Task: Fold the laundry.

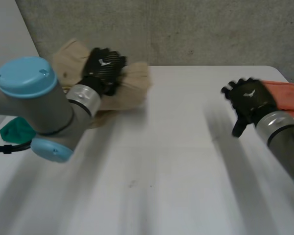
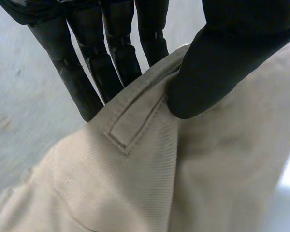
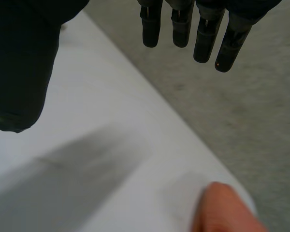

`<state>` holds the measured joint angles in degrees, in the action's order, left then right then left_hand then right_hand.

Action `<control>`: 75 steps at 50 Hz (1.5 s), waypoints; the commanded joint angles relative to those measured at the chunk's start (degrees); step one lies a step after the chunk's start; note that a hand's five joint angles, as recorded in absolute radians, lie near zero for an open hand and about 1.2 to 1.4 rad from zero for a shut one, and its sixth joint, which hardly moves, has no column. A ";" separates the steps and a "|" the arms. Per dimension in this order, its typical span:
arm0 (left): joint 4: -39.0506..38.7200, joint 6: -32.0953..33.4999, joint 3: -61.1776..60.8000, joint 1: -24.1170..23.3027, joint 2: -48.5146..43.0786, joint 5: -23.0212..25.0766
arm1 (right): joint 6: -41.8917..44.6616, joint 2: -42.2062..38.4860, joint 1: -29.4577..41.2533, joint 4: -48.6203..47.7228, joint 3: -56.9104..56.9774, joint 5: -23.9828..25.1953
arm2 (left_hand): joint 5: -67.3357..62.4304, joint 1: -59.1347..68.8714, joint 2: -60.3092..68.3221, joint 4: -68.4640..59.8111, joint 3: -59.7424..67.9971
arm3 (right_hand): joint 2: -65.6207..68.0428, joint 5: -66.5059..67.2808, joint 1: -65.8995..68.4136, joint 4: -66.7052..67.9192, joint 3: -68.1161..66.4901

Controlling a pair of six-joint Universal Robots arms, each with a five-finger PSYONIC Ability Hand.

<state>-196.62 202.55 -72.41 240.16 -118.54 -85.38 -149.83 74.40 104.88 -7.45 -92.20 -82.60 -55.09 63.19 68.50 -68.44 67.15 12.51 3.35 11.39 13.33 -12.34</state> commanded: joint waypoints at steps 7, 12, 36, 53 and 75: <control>-0.08 -17.90 -3.79 -16.83 -4.42 2.23 | -0.38 2.68 -3.71 0.42 2.81 -0.46 | 52.85 -50.96 -56.26 56.21 -54.92 | -2.51 -3.35 -1.39 -3.33 2.34; 0.19 -17.46 -4.32 -15.61 -2.49 1.54 | -0.29 2.68 -3.72 0.42 2.81 -0.02 | 53.70 -51.80 -57.11 57.05 -55.76 | -2.51 -3.35 -1.39 -3.33 2.34; 10.28 -11.39 -6.95 6.46 2.44 -0.67 | 0.76 -10.84 5.77 24.31 22.93 7.63 | 45.79 -43.90 -49.20 49.15 -47.86 | -2.51 -3.35 -1.39 -3.33 2.34; 12.93 -10.42 4.38 6.72 -13.38 -0.67 | 1.03 -31.14 7.53 25.91 39.10 4.82 | 42.60 -40.71 -46.01 45.96 -44.67 | 5.48 4.63 6.59 4.66 -5.65; 13.72 -4.71 3.86 5.32 -16.55 -1.19 | 6.92 -37.13 8.33 24.06 44.30 0.16 | -14.91 16.81 11.50 -11.56 12.85 | 67.49 66.65 68.61 66.67 -67.66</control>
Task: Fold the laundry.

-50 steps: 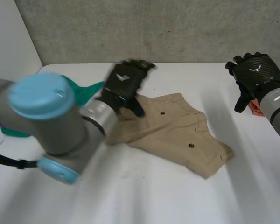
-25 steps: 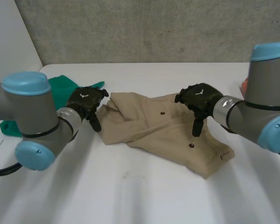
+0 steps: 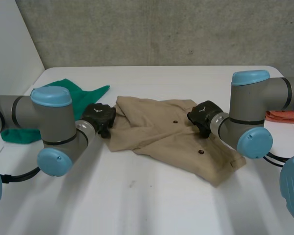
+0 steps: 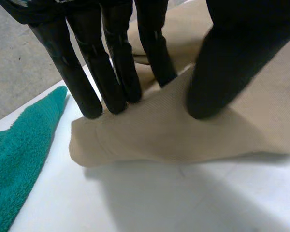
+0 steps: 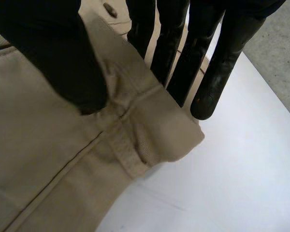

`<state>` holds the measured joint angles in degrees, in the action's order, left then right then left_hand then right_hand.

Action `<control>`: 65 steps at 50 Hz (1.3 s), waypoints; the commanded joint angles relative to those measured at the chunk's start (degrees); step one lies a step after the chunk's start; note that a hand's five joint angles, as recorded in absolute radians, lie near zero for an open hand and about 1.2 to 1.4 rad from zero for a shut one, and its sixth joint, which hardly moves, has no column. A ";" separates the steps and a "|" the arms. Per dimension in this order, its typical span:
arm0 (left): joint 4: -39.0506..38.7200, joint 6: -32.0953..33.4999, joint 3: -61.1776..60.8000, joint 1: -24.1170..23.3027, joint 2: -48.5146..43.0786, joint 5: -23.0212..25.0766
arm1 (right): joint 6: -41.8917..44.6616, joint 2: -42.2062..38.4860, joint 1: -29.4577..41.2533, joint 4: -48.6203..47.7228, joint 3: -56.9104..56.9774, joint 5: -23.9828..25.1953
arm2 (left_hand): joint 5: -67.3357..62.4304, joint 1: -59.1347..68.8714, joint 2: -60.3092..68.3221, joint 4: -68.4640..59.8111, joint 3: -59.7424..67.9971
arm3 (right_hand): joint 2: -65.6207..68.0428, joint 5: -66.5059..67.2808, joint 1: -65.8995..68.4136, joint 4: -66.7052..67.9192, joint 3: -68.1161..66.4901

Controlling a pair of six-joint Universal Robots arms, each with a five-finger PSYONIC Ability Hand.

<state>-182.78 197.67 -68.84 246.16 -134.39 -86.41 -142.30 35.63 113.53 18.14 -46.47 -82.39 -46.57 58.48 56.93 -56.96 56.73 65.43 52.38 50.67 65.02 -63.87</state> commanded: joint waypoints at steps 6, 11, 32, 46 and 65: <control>-0.12 0.61 0.55 -3.40 0.80 -3.32 | -0.52 8.93 -0.42 -1.27 -6.96 0.48 | -23.43 21.52 23.07 -23.04 23.27 | 14.57 17.62 29.33 14.98 -16.13; -0.47 -0.01 -1.82 -4.37 11.07 -7.02 | -0.26 18.15 -0.59 -0.13 -12.32 0.30 | -23.43 21.52 23.07 -23.04 23.27 | 14.57 17.62 29.33 14.98 -16.13; -10.40 -0.01 2.64 -3.32 19.65 -7.19 | -5.26 31.53 0.72 6.03 -13.47 1.97 | -23.43 21.52 23.07 -23.04 23.27 | 14.57 17.62 29.33 14.98 -16.13; -21.99 3.24 15.13 -3.84 -3.67 -7.02 | -7.12 7.89 4.85 -16.20 -3.55 -13.66 | -22.62 20.71 22.26 -22.23 22.46 | 14.57 17.62 29.33 14.98 -16.13; -22.09 2.98 -11.47 -6.39 17.13 -7.28 | -3.50 19.54 5.39 -16.31 -11.95 -13.50 | 35.26 -37.17 -35.62 35.65 -35.42 | -55.43 -52.38 -40.67 -55.02 53.87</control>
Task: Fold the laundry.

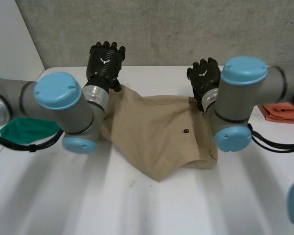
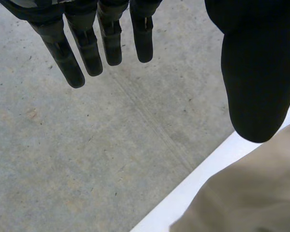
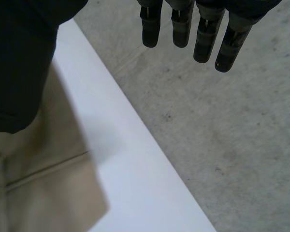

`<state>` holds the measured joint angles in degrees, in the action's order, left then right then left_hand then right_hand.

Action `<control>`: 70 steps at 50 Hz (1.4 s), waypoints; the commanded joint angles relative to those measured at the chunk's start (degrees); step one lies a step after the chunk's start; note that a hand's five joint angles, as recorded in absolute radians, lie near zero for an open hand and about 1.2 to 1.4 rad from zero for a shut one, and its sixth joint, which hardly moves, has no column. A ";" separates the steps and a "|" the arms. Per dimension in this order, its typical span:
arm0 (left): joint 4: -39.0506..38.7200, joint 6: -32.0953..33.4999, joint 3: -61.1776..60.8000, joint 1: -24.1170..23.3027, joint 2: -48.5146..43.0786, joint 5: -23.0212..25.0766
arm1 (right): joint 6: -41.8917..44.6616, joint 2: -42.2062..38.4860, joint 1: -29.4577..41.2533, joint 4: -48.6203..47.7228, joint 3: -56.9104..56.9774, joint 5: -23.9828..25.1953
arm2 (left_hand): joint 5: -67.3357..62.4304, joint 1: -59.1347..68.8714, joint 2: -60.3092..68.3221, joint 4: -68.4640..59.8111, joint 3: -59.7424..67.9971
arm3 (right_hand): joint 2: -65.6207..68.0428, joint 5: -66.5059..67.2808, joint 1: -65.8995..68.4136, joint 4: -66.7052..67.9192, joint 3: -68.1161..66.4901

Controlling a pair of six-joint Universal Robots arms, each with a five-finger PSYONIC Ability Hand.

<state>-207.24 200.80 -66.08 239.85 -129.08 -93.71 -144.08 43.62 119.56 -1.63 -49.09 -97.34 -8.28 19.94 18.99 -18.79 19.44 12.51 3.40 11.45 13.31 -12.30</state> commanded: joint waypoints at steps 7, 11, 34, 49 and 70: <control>7.46 -2.16 -30.94 -1.13 24.21 0.19 | -6.19 20.17 -8.36 12.43 -22.60 7.32 | -9.42 7.75 8.70 -8.90 8.25 | -2.51 -3.40 -1.45 -3.31 2.30; 10.10 -6.73 -37.36 -2.01 27.74 0.10 | -12.78 25.45 -13.19 13.49 -30.51 14.08 | -15.82 14.15 15.11 -15.30 14.65 | 0.75 -0.14 1.81 -0.06 -0.96; 22.50 -30.99 -38.16 -3.51 21.24 6.96 | -21.76 30.30 -18.93 3.31 -56.90 29.49 | -15.67 14.01 14.96 -15.16 14.51 | 7.17 6.28 8.22 6.36 -7.37; 19.86 -33.37 -27.80 -10.80 9.82 2.93 | -24.06 22.57 -10.23 -4.87 -53.66 25.36 | -7.08 5.41 6.37 -6.56 5.91 | 30.34 29.45 31.40 29.54 -30.55; 19.51 -33.11 -13.38 -16.43 -1.70 -5.08 | -23.88 19.84 -8.64 -5.14 -48.03 19.73 | -8.59 6.92 7.87 -8.07 7.42 | 67.49 66.60 68.55 66.69 -67.70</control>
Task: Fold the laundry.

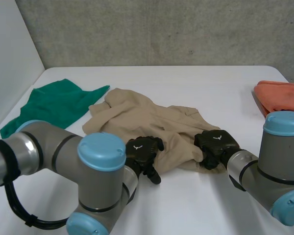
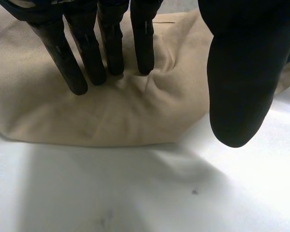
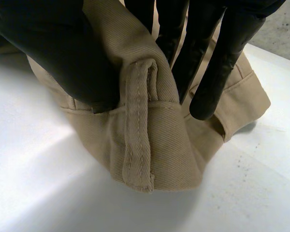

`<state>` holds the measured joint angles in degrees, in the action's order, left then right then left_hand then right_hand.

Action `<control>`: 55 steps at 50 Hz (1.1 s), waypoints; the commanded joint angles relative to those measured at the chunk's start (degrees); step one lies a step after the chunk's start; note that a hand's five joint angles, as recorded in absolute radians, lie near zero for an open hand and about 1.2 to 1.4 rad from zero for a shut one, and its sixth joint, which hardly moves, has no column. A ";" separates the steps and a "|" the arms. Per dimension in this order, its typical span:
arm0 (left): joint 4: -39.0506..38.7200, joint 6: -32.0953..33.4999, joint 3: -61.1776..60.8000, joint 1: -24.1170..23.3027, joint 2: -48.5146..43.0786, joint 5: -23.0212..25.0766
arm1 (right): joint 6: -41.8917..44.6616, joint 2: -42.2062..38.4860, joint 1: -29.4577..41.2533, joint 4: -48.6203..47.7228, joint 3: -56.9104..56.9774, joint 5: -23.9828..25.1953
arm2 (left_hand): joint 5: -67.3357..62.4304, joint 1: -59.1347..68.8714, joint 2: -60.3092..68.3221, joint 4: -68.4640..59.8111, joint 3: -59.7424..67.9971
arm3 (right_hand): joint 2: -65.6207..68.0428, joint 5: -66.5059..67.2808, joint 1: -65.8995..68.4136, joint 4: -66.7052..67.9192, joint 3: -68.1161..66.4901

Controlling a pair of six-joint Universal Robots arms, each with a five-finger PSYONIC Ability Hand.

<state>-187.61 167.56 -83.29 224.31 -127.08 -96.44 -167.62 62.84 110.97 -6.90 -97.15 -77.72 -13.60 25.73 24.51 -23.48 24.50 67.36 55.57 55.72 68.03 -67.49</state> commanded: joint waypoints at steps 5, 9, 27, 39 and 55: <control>-1.88 0.66 6.91 -1.24 -6.16 -7.35 | -0.43 0.79 -0.05 0.05 0.29 0.20 | -23.76 21.63 22.84 -23.88 22.86 | 12.64 14.43 24.28 11.97 -12.51; -6.18 1.36 7.09 -1.15 -5.72 -10.17 | 0.01 0.88 -0.05 0.05 0.73 0.12 | -44.27 42.14 43.36 -44.39 43.37 | 12.64 14.43 24.28 11.97 -12.51; -3.47 42.65 5.59 1.04 22.74 -3.59 | 18.20 12.56 5.57 15.15 23.47 -0.94 | -56.40 54.27 55.49 -56.52 55.50 | 12.64 14.43 24.28 11.97 -12.51; -2.33 52.16 13.41 1.83 36.55 0.90 | 19.43 15.12 5.84 29.30 48.96 -3.14 | -56.40 54.27 55.49 -56.52 55.50 | 12.64 14.43 24.28 11.97 -12.51; -3.81 51.81 21.66 11.32 12.95 11.09 | 18.12 -5.61 6.28 34.42 62.24 -5.50 | -56.40 54.27 55.49 -56.52 55.50 | 12.64 14.43 24.28 11.97 -12.51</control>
<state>-189.57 219.82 -66.68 231.57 -99.01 -89.86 -148.35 69.45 116.76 28.25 -41.62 -81.14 -54.39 62.58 68.56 -68.68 68.32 67.38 57.03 56.77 68.15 -67.49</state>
